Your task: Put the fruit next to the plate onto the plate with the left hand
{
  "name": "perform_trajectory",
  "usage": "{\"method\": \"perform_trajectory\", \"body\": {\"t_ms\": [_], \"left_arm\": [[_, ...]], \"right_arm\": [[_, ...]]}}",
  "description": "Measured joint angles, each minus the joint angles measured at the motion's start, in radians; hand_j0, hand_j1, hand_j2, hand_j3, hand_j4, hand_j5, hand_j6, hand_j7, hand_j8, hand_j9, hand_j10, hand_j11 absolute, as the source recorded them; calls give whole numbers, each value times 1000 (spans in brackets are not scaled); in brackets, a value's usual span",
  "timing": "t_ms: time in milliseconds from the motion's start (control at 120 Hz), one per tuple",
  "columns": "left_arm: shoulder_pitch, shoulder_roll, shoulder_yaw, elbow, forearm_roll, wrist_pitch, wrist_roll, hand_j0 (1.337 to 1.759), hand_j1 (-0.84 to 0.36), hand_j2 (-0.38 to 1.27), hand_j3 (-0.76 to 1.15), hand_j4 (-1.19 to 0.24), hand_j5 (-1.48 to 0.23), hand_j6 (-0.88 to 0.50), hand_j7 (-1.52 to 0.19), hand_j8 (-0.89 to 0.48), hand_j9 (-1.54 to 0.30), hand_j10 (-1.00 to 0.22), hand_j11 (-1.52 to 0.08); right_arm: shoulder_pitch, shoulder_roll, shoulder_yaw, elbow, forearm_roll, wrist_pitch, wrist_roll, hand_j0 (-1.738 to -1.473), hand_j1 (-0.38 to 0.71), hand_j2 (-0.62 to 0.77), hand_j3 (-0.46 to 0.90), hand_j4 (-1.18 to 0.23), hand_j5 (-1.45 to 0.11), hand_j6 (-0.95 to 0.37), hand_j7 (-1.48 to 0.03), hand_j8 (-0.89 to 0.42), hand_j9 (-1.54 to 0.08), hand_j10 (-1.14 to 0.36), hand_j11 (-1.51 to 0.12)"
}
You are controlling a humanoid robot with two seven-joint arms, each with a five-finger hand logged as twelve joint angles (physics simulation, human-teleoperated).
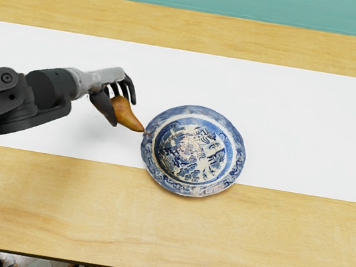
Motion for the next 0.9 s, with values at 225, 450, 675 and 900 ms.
{"method": "perform_trajectory", "body": {"t_ms": [225, 450, 675, 900], "left_arm": [[-5, -96, 1, -1, -19, -6, 0, 1657, -301, 391, 0, -640, -834, -537, -824, -539, -840, -636, -842], [2, -174, 5, 0, -23, -8, 0, 1658, -310, 431, 0, -633, -834, -518, -825, -515, -832, -634, -833], [-5, -233, 4, 23, -21, -6, 0, 1658, -77, 229, 0, -385, -513, -333, -506, -337, -507, -389, -507], [-44, -228, -29, 53, -101, -30, 0, 1658, 193, 80, 0, -141, -186, -124, -184, -126, -184, -142, -184]], "right_arm": [[0, 0, 0, 0, 0, 0, 0, -1658, -322, -4, 0, -22, -29, -22, -29, -22, -29, -22, -29], [0, 0, 0, 0, 0, 0, 0, -1658, -322, -4, 0, -22, -29, -22, -29, -22, -29, -22, -29], [0, 0, 0, 0, 0, 0, 0, -1658, -322, -4, 0, -22, -29, -22, -29, -22, -29, -22, -29], [0, 0, 0, -1, 0, 0, 0, -1658, -322, -5, 0, -22, -29, -22, -29, -22, -29, -22, -29]]}}
